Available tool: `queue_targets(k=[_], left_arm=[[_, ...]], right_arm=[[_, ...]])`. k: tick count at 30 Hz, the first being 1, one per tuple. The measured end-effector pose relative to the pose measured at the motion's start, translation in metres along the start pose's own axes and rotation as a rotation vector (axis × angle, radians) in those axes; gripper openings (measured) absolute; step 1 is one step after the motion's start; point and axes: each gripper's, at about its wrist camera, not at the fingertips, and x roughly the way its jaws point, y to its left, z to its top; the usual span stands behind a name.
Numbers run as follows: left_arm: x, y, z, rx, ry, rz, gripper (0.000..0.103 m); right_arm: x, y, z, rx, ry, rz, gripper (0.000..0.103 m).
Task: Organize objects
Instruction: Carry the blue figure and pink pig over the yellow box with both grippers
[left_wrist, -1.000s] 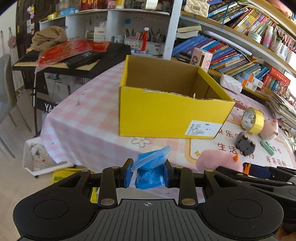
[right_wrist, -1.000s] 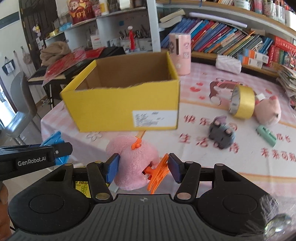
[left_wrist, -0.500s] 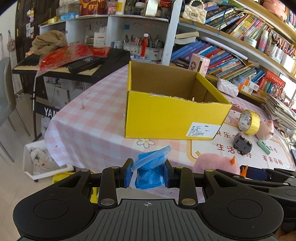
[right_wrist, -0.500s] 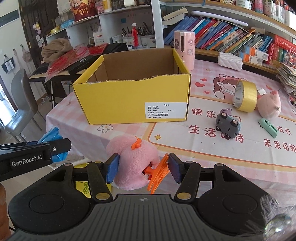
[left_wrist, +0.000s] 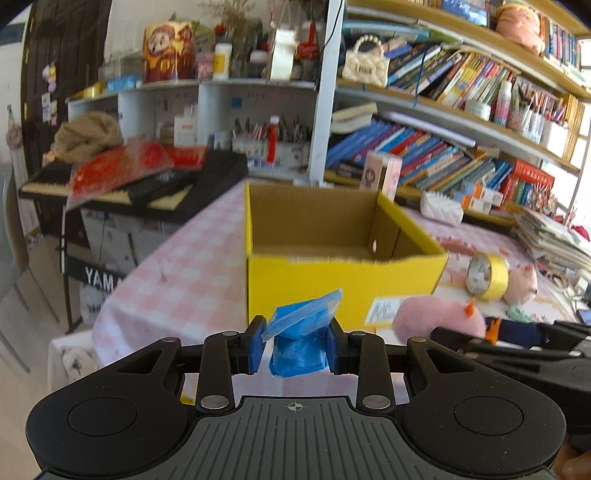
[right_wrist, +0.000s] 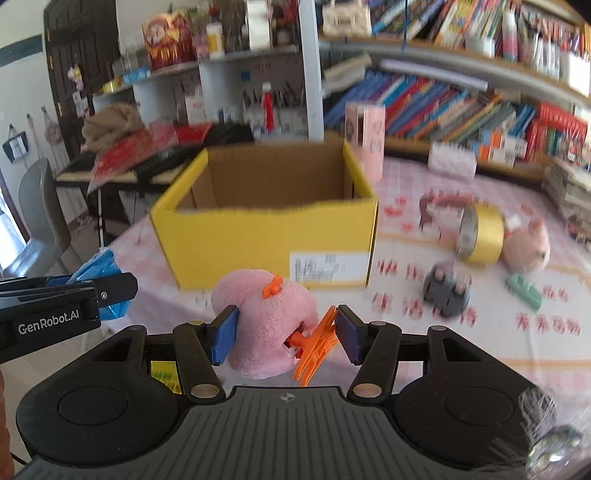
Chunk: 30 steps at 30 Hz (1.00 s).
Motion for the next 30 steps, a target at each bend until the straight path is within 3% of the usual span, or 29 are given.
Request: queue_targets(k=[6, 12, 21, 30], left_arm=[[0.007, -0.006, 0.024, 0.023, -0.066, -0.012, 0.031], [0.024, -0.009, 0.04, 0.023, -0.088, 0.002, 0.031], [0.069, -0.013, 0.059, 0.012, -0.061, 0.056, 0.031], [0.125, -0.03, 0.073, 0.048, 0.023, 0.103, 0.031]], right_arm=[[-0.012, -0.011, 0.037, -0.001, -0.15, -0.034, 0.055], [0.001, -0.02, 0.079, 0.021, -0.22, -0.022, 0.055], [0.058, -0.027, 0.114, -0.001, -0.179, 0.021, 0.055], [0.123, -0.043, 0.138, -0.047, -0.128, 0.069, 0.055]])
